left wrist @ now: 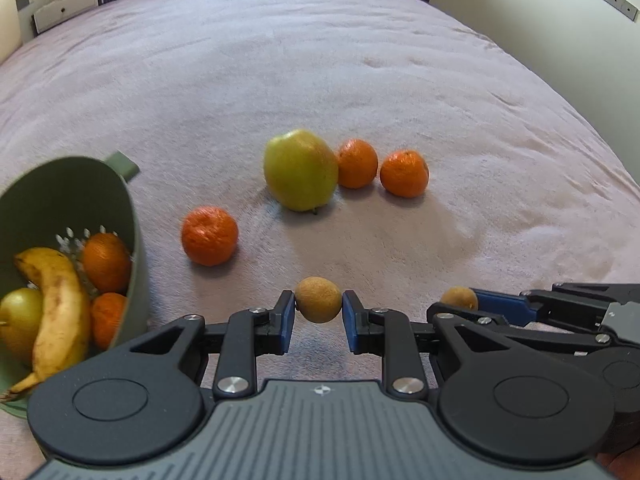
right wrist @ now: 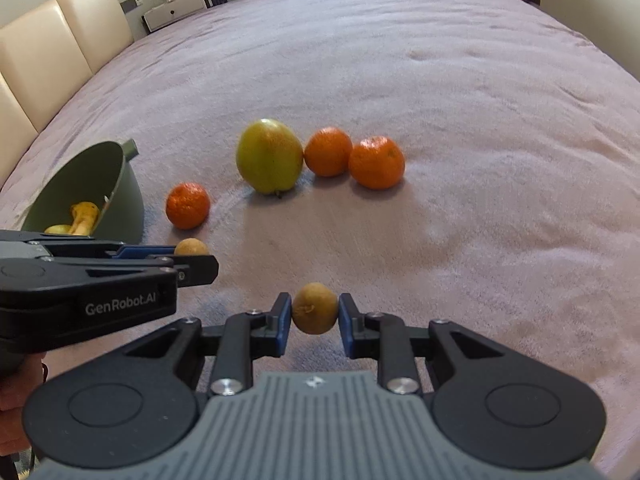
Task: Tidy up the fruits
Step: 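Carry the left tool's brown fruit over the colander while the right tool carries its brown fruit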
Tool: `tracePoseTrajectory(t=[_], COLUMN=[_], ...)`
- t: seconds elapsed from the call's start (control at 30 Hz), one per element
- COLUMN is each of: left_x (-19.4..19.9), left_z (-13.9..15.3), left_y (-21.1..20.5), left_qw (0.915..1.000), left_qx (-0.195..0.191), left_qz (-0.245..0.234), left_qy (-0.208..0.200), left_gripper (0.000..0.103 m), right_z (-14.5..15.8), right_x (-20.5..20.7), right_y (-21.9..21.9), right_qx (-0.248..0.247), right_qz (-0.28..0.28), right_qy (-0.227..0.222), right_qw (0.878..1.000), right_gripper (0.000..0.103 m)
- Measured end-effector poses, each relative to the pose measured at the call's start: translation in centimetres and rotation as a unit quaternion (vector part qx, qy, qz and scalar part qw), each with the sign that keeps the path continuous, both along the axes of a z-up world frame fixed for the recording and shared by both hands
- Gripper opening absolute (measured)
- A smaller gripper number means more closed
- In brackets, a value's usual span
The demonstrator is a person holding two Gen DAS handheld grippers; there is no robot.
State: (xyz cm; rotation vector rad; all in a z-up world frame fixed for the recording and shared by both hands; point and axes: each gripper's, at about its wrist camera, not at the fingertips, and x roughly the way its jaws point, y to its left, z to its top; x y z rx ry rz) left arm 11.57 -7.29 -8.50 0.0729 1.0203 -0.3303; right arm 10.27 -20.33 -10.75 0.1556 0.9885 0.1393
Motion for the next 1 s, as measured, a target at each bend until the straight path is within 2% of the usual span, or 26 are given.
tracePoseTrajectory(t=[0.3, 0.63, 1.0], left_x=[-1.4, -2.2, -1.6], left_z=[3.2, 5.8, 6.9], left_y=[1.6, 4.9, 10.2], left_qw=[0.999, 0.9962, 0.9917], left_qx=[0.017, 0.036, 0.013], left_qz=[0.011, 0.048, 0.109], left_qy=[-0.039, -0.064, -0.067], left_gripper=[0.028, 0.028, 0.028], right_z=[3.4, 6.2, 7.8], right_x=[-0.6, -0.5, 0.3], right_y=[2.0, 4.9, 10.4], right_qx=[-0.016, -0.006, -0.017], right_qz=[0.035, 0.076, 0.185], right_qy=[-0.069, -0.121, -0.161], right_qw=[0.997, 0.99, 0.969], right_gripper=[0.022, 0.022, 0.022])
